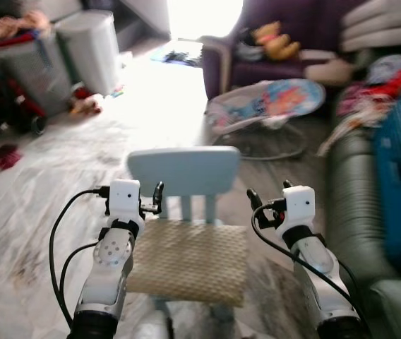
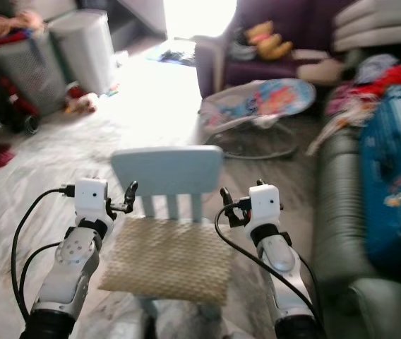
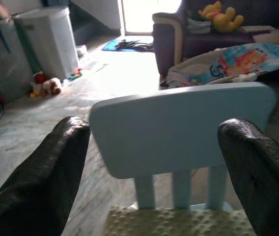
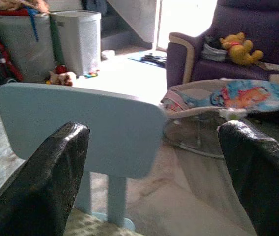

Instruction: Move the pillow to the sofa

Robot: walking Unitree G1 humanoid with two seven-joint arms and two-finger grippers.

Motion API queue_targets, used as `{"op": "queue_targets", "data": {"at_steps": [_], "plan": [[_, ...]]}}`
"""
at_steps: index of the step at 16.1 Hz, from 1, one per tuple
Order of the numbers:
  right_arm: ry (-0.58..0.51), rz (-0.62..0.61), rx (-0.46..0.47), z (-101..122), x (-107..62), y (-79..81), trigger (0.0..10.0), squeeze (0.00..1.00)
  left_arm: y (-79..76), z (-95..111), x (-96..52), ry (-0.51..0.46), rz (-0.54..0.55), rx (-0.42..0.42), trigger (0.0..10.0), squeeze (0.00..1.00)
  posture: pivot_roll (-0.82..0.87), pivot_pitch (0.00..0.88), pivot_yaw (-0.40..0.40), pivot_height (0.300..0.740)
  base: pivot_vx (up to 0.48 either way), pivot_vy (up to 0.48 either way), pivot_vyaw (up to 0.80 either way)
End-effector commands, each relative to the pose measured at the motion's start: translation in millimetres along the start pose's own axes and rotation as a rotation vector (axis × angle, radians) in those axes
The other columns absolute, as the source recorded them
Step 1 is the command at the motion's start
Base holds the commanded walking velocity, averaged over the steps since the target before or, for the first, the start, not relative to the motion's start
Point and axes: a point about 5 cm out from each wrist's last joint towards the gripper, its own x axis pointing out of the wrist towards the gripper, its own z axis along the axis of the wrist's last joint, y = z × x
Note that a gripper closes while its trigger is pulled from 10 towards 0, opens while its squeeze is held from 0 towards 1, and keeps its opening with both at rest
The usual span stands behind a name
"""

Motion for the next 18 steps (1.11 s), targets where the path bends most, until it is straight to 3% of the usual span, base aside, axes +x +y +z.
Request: {"op": "queue_targets", "data": {"at_steps": [1, 5, 12, 15, 16, 18], "plan": [[-0.008, -0.003, 0.007, 3.1, 4.4, 1.1, 10.0, 0.00, 1.9, 3.2, 1.9, -0.002, 0.006, 0.023, 10.0, 0.00, 0.01, 0.000, -0.001, 0.740, 0.000, 0.480, 0.00], [-0.010, -0.013, 0.003, 2.8, 5.1, -1.4, 10.0, 0.00, 2.2, 4.7, 2.8, -0.015, 0.001, 0.033, 10.0, 0.00, 0.01, 0.000, 0.000, 0.740, 0.000, 0.459, 0.00], [-0.003, -0.014, 0.004, -0.5, 2.6, -0.4, 10.0, 0.00, 0.7, 0.9, 0.8, -0.013, 0.027, 0.042, 10.0, 0.00, 0.01, 0.000, 0.000, 0.740, 0.000, 0.000, 0.00], [0.001, -0.045, 0.024, -1.9, -2.1, -9.4, 10.0, 0.00, 10.3, -8.4, -12.4, 0.001, 0.018, 0.060, 10.0, 0.00, 0.01, 0.000, -0.002, 0.740, 0.000, 0.000, 0.00], [-0.008, -0.030, -0.032, -0.7, -7.6, -12.0, 10.0, 0.00, 14.3, -13.8, -19.6, 0.009, 0.020, 0.086, 10.0, 0.00, 0.02, 0.000, -0.005, 0.740, 0.000, 0.000, 0.00], [0.010, -0.093, 0.026, -2.3, -20.1, -23.4, 10.0, 0.00, 17.8, -16.1, -26.4, 0.021, -0.003, 0.058, 10.0, 0.00, 0.02, 0.000, -0.005, 0.740, 0.000, 0.000, 0.00]]}}
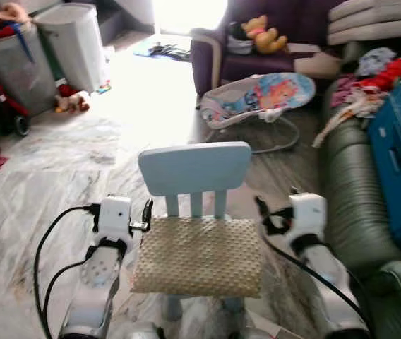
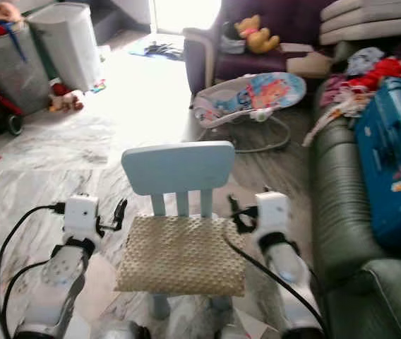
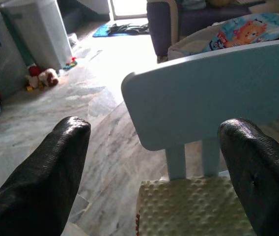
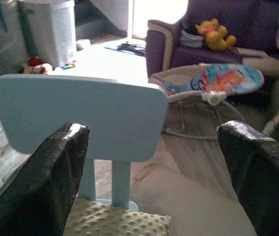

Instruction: Move the pillow to the sofa

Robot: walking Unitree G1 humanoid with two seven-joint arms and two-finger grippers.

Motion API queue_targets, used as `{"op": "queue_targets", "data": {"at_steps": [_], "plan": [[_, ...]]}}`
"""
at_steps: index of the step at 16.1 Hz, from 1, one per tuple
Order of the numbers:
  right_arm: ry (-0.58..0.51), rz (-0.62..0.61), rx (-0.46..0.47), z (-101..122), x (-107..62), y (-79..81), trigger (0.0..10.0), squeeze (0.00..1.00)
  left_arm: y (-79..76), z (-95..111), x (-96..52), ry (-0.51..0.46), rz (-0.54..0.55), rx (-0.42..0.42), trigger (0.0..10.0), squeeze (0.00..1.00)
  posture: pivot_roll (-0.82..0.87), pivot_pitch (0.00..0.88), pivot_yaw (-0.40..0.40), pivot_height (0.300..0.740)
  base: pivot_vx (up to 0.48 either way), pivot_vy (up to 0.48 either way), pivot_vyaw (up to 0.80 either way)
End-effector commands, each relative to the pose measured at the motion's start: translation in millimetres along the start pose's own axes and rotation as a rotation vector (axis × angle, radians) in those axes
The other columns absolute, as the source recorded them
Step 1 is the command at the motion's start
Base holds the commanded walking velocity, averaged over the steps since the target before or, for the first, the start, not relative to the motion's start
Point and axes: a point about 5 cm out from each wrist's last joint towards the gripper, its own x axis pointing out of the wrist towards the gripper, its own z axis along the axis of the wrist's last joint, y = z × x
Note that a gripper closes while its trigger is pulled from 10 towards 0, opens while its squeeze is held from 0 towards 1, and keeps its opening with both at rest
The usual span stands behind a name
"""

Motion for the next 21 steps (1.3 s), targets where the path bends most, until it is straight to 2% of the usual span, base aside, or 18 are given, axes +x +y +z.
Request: {"op": "queue_targets", "data": {"at_steps": [1, 4, 9, 13, 21], "plan": [[-0.005, -0.025, 0.020, 2.9, -3.3, -4.9, 10.0, 0.00, 2.9, 5.8, -1.4, -0.022, -0.003, 0.004, 10.0, 0.00, 0.02, 0.000, -0.012, 0.740, 0.000, 0.000, 0.00], [0.041, -0.034, 0.012, -8.0, -20.6, -12.4, 10.0, 0.00, 10.9, -1.9, -12.4, 0.007, 0.002, 0.039, 10.0, 0.00, 0.02, 0.000, -0.009, 0.740, 0.000, 0.000, 0.00], [0.036, -0.023, 0.037, -2.7, -15.1, -6.4, 10.0, 0.00, 14.1, 9.5, -6.1, -0.024, 0.012, 0.028, 10.0, 0.00, 0.02, 0.000, -0.012, 0.740, 0.000, 0.000, 0.00], [0.031, -0.011, 0.037, -0.8, -12.8, -5.4, 10.0, 0.00, 13.0, 8.8, -6.8, -0.008, 0.027, 0.000, 10.0, 0.00, 0.03, 0.000, -0.014, 0.740, 0.000, 0.000, 0.00], [0.031, 0.005, 0.032, 2.3, -9.0, -3.8, 10.0, 0.00, 12.3, 9.3, -6.0, -0.002, 0.025, 0.013, 10.0, 0.00, 0.02, 0.000, -0.019, 0.662, 0.000, 0.000, 0.00]]}}
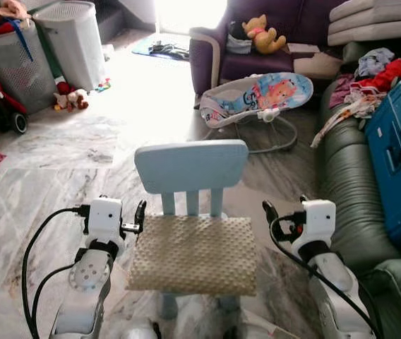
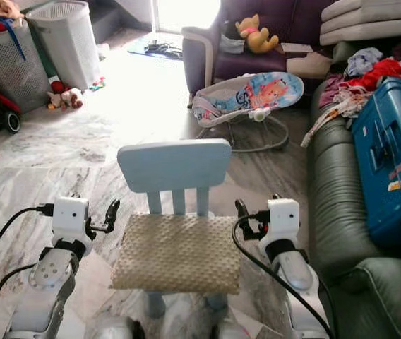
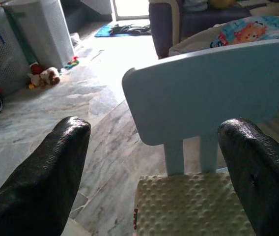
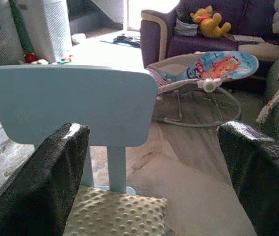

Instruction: Move the pillow to the sofa

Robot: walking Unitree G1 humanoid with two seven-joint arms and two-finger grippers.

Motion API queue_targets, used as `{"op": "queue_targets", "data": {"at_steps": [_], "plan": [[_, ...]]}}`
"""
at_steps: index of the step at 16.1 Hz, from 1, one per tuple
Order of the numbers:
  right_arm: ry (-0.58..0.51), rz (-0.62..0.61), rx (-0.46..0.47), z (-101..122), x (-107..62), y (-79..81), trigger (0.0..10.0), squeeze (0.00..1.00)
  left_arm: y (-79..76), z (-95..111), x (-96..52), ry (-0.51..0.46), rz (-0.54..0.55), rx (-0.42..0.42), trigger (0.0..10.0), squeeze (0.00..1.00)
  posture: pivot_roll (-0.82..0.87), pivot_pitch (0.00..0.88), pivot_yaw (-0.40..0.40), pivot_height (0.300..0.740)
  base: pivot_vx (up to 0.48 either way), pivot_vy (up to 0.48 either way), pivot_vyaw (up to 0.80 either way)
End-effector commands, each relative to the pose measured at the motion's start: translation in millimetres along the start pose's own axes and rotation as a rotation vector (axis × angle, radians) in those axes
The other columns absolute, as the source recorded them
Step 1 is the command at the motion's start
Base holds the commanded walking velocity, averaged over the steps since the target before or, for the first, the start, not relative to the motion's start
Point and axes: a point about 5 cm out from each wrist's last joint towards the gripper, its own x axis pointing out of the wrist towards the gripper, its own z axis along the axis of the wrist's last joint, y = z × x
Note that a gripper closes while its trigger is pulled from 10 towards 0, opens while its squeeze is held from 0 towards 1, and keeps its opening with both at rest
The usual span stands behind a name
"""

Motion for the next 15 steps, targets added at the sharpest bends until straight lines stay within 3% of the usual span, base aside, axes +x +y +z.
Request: {"op": "queue_targets", "data": {"at_steps": [1, 3, 11, 12, 13, 14, 15], "plan": [[-0.007, 0.002, -0.006, 4.1, 1.0, -0.4, 10.0, 0.00, 2.1, 4.0, 0.7, -0.009, 0.011, 0.008, 10.0, 0.00, 0.02, 0.000, -0.020, 0.652, 0.000, 0.000, 0.00], [-0.009, 0.002, -0.007, 4.7, 1.6, -0.7, 10.0, 0.00, 1.6, 4.1, 1.1, -0.009, 0.010, 0.008, 10.0, 0.00, 0.02, 0.000, -0.021, 0.629, 0.000, 0.000, 0.00], [0.006, 0.041, -0.010, 1.1, 4.9, 5.4, 10.0, 0.00, 6.4, 4.5, 4.3, -0.008, 0.079, 0.030, 10.0, 0.00, 0.02, 0.000, -0.026, 0.629, 0.000, 0.000, 0.00], [0.004, 0.045, -0.006, 1.6, 4.9, 5.8, 10.0, 0.71, 6.1, 4.1, 4.0, -0.006, 0.078, 0.025, 10.0, 0.00, 0.02, 0.000, -0.026, 0.629, 0.000, 0.000, 0.00], [-0.003, 0.049, 0.004, 2.9, 4.8, 6.4, 10.0, 1.00, 7.2, 2.8, 2.3, -0.001, 0.083, 0.013, 10.0, 0.00, 0.02, 0.000, -0.027, 0.629, 0.000, 0.000, 0.00], [-0.004, 0.050, 0.006, 3.0, 4.6, 6.3, 10.0, 1.00, 8.3, 1.8, 1.6, 0.004, 0.086, -0.006, 10.0, 1.00, 0.02, 0.000, -0.027, 0.629, 0.000, 0.000, 0.00], [-0.006, 0.047, 0.007, 2.9, 4.8, 6.0, 10.0, 1.00, 13.1, -1.2, -0.1, 0.016, 0.108, -0.024, 10.0, 1.00, 0.02, 0.000, -0.027, 0.629, 0.000, 0.000, 0.00]]}}
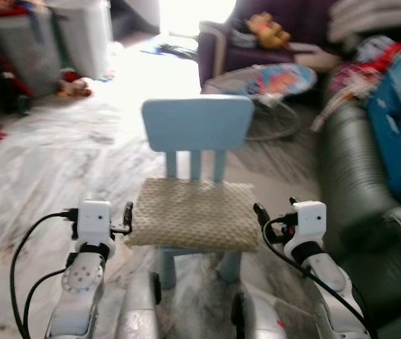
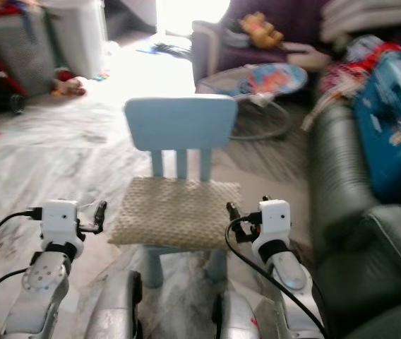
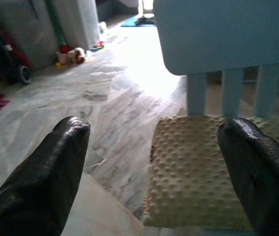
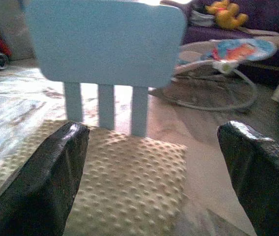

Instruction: Move the pillow to the sofa

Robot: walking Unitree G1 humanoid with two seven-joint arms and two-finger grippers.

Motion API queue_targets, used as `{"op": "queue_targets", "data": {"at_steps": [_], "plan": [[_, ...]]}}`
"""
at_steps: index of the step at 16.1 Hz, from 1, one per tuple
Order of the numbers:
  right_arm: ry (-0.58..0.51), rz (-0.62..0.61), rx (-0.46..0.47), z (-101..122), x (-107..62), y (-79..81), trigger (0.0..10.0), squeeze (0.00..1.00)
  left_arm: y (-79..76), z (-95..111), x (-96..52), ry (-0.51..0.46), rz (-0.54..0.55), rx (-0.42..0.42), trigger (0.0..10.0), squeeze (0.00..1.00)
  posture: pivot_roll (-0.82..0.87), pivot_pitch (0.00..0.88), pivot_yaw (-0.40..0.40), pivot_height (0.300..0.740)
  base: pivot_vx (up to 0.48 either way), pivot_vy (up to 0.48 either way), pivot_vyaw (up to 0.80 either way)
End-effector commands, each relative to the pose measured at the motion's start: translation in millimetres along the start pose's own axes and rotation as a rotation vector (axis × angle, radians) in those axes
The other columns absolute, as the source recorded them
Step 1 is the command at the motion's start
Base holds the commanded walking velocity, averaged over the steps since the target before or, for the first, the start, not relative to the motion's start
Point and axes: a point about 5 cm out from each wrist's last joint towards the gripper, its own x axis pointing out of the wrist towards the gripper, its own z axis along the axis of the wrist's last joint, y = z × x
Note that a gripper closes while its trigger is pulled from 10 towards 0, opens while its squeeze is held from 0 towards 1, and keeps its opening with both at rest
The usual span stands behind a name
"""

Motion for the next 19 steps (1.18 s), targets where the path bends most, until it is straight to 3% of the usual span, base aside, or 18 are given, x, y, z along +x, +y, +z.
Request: {"op": "queue_targets", "data": {"at_steps": [1, 8, 9, 10, 16, 19], "plan": [[-0.019, -0.005, 0.000, 5.3, 1.9, -2.5, 10.0, 1.00, 0.3, 3.9, 1.9, -0.004, 0.012, -0.018, 10.0, 1.00, 0.02, 0.000, -0.028, 0.629, 0.000, 0.000, 0.00], [-0.010, 0.003, -0.007, 6.2, 5.0, -1.2, 10.0, 0.97, -0.5, 4.5, 3.7, 0.005, 0.018, 0.003, 10.0, 1.00, 0.02, 0.000, -0.027, 0.629, 0.000, 0.000, 0.00], [-0.014, 0.032, -0.005, 6.6, 5.3, 1.8, 10.0, 0.00, -0.1, 4.7, 4.6, 0.011, 0.007, 0.009, 10.0, 0.61, 0.02, 0.000, -0.026, 0.629, 0.000, 0.000, 0.00], [-0.017, 0.030, -0.002, 6.7, 5.3, 2.5, 10.0, 0.00, 0.4, 5.2, 5.1, 0.009, -0.005, 0.007, 10.0, 0.00, 0.02, 0.000, -0.025, 0.629, 0.000, 0.000, 0.00], [-0.019, 0.037, -0.010, 7.8, 6.6, 3.2, 10.0, 0.00, -4.5, 6.4, 5.1, 0.007, -0.028, -0.007, 10.0, 0.00, 0.02, 0.000, -0.027, 0.629, 0.000, 0.000, 0.00], [-0.022, 0.048, -0.005, 7.8, 6.3, 3.8, 10.0, 0.00, -5.3, 5.9, 4.8, 0.011, -0.024, -0.009, 10.0, 0.00, 0.02, 0.000, -0.028, 0.594, 0.000, 0.000, 0.00]]}}
